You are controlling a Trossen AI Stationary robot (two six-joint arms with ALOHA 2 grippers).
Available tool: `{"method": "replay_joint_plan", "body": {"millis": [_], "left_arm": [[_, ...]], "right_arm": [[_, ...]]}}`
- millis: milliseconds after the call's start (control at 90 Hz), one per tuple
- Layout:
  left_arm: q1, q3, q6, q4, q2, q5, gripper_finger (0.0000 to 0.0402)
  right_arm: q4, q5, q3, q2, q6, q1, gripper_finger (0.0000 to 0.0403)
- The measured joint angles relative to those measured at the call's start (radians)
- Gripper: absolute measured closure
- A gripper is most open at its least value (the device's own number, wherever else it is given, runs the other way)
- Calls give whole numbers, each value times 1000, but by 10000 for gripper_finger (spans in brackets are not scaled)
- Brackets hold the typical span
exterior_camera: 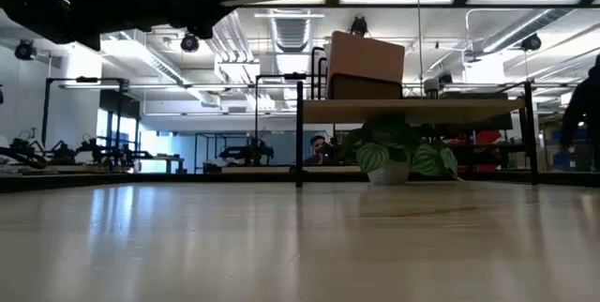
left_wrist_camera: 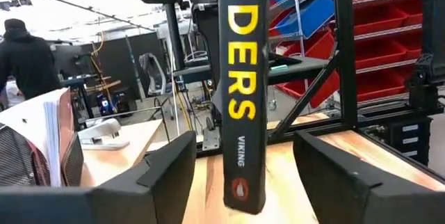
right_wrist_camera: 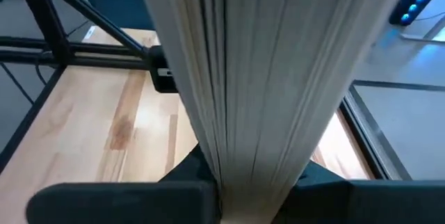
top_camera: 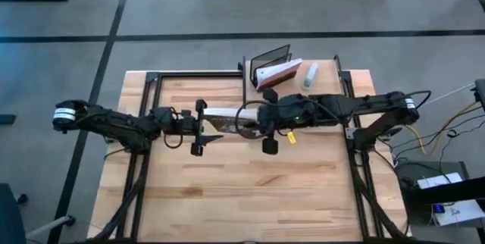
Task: Stock shelves
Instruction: Put the black book into the black desk organizer on the shelf
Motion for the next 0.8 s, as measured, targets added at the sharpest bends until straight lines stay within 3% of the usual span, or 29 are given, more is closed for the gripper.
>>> {"method": "replay_joint_plan", "body": {"millis": [322,567,689,800], "left_arm": [[0,86,19,5,12,0,191],[0,210,43,-16,113,1,217],[0,262,48,-32,170,0,254],[0,286,48,-39,197,-2,318]], "right_arm": [[-91,-7,0,-4,-2,0,370],[-152,-5,0,-2,23,0,370],[-187,-1,0,-1,28,0,364],[-212,6,1,-1,42,0,350]]}}
